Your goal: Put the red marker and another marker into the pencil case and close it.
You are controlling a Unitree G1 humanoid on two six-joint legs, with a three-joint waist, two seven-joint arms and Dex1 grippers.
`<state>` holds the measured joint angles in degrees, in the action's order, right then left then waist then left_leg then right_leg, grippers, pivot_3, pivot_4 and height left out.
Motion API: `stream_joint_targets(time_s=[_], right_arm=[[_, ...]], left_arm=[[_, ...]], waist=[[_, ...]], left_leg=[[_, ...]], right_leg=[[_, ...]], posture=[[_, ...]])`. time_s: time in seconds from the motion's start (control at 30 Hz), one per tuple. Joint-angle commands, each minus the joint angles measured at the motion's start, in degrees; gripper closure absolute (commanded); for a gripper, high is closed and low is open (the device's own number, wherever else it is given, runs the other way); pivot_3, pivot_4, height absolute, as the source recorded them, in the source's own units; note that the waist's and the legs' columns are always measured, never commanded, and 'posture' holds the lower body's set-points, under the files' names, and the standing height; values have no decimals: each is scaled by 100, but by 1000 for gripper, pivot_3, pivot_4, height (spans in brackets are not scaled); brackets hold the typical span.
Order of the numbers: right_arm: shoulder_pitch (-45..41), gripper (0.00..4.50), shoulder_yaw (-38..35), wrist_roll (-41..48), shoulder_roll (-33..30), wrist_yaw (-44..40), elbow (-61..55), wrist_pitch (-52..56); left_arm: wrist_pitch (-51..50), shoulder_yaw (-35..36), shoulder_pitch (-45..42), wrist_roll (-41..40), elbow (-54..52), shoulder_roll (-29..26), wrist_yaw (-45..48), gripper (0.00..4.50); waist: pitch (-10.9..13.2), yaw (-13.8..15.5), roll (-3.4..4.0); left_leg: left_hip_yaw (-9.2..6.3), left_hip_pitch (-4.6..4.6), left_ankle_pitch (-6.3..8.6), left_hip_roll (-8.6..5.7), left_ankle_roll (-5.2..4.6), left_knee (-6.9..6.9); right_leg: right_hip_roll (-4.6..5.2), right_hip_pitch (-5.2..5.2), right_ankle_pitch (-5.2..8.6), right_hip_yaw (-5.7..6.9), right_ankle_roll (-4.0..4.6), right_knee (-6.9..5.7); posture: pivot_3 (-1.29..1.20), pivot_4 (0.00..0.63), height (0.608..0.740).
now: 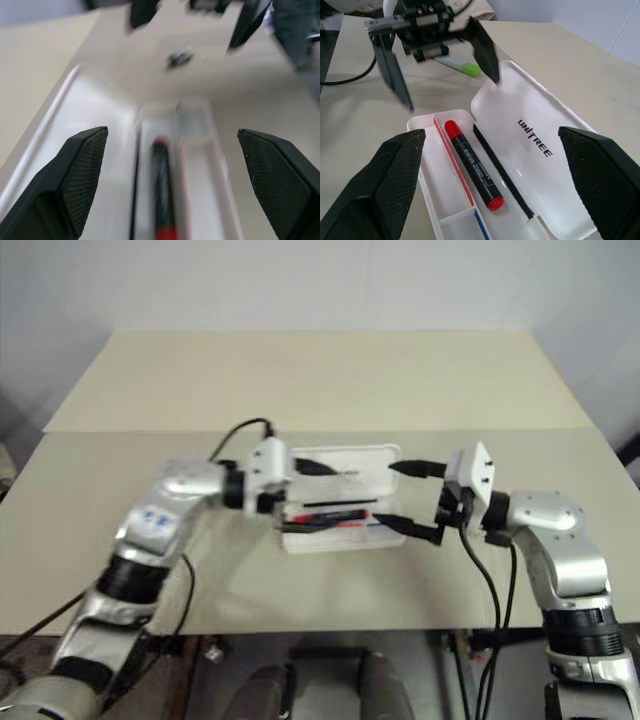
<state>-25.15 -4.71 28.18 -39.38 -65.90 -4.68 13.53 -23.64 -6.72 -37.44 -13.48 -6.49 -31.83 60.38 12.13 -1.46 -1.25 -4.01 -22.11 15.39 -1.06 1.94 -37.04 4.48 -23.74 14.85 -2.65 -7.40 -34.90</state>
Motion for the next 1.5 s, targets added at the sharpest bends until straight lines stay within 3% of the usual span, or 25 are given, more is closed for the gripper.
stream_joint_targets(time_s=[0.03, 0.23, 0.4, 0.63, 1.0, 1.43, 1.5], right_arm=[[-248, 0, -5, 149, 115, -72, -84, -92], [-612, 0, 165, 218, 347, -199, -129, -57], [-908, 0, 277, 188, 480, -329, -9, -91], [-1071, 0, 338, 163, 509, -398, 21, -95], [-869, 0, 195, 365, 359, -180, -665, 212], [-530, 0, 19, 711, 63, 103, -1403, 602], [-526, 0, 7, 717, 34, 121, -1416, 618]], left_arm=[[-260, 695, 329, -491, -571, -599, 215, 77], [251, 1731, 1085, -577, 202, -1739, 557, 77], [1334, 1838, 806, -102, 2088, -2161, 504, 77], [2725, 1219, -333, 543, 4309, -2026, 708, 77], [3791, 613, -1609, 1280, 6931, -1412, 634, 77], [3668, 742, -1757, 1505, 7812, -1287, 228, 77], [3589, 756, -1738, 1512, 7843, -1280, 253, 442]], waist=[[0, -20, 0], [1, -16, 1], [2, 9, 2], [1, 64, 0], [2, 55, -1], [-1, -10, -6], [-1, -7, -6]], left_leg=[[0, 0, 0, 0, 0, -1], [-1, 3, 1, 5, 1, 4], [-7, 2, 1, 5, 1, 3], [-8, -8, 3, 1, 5, 7], [-1, -17, 5, 2, 4, 4], [-1, -11, 3, 2, 1, -2], [-1, -10, 2, 2, 0, -4]], right_leg=[[1, 0, 0, 0, 0, 0], [0, -1, 6, 6, 11, -1], [3, -2, 8, 14, 17, -1], [7, -9, 8, 23, 15, 3], [3, -22, 9, 21, 12, -14], [2, -22, 9, 19, 11, -31], [2, -22, 9, 18, 11, -38]], posture=[[0, 150, 740], [0, 150, 740], [0, 150, 740], [0, 150, 740], [0, 150, 740], [0, 150, 740], [0, 150, 740]])
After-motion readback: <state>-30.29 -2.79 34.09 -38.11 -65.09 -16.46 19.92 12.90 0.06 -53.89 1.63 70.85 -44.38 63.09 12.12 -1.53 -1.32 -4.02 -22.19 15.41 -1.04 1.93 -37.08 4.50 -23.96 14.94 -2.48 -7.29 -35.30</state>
